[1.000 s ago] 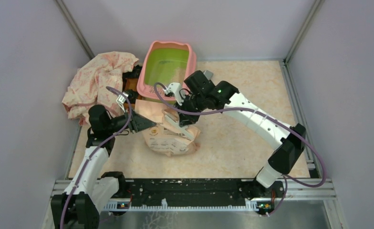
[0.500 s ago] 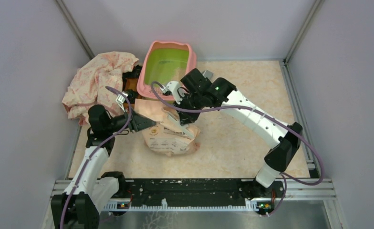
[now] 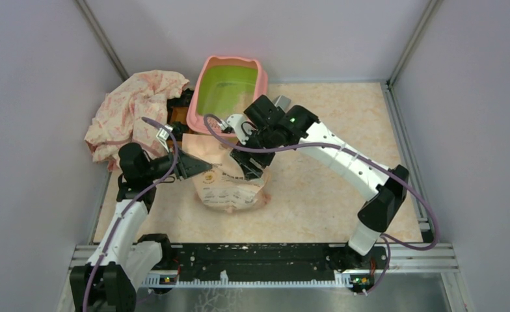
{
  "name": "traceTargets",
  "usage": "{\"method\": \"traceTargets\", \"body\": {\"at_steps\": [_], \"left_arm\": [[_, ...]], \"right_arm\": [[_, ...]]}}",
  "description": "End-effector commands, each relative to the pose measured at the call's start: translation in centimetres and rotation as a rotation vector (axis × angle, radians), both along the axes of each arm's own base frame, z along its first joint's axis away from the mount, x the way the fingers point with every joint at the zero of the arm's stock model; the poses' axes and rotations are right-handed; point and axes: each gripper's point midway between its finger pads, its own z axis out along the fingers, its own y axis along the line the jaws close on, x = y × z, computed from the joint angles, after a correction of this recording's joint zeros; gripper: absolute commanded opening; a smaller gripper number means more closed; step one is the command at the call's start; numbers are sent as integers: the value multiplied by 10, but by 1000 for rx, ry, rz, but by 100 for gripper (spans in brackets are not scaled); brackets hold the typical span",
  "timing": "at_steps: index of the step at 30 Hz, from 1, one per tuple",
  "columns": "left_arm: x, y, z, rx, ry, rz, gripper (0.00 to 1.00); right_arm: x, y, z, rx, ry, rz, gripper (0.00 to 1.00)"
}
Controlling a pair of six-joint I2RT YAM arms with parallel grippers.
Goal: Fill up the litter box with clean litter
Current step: Clamp the cat litter bag at the center of the board.
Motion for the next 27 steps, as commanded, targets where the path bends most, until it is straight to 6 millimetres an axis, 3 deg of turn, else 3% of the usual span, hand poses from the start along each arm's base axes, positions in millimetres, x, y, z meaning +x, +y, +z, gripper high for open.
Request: {"method": "traceTargets", "body": {"at_steps": [1,6,9,12,14,18,22,27], "left_arm": [[-4,0,52,-7,-224,-22,7],[-5,1,46,-3,-207,-7,13],[-5,2,38,8,-168,12,23],[-7,3,33,20,-146,21,31],[-8,3,29,22,-140,33,32],[-8,3,20,31,-103,35,33],[-7,4,13,40,-80,49,36],[-4,6,6,51,-58,67,37]], "right_arm": [[12,9,45,142,-142,-30,70],[34,-6,75,286,-260,-157,74],[47,-23,75,407,-296,-267,77],[47,-44,65,515,-282,-363,82],[34,-49,53,573,-246,-357,83],[-4,-38,26,682,-122,-238,87],[-23,-30,1,714,-93,-201,91],[-31,-16,-8,789,-123,-166,93]]}}
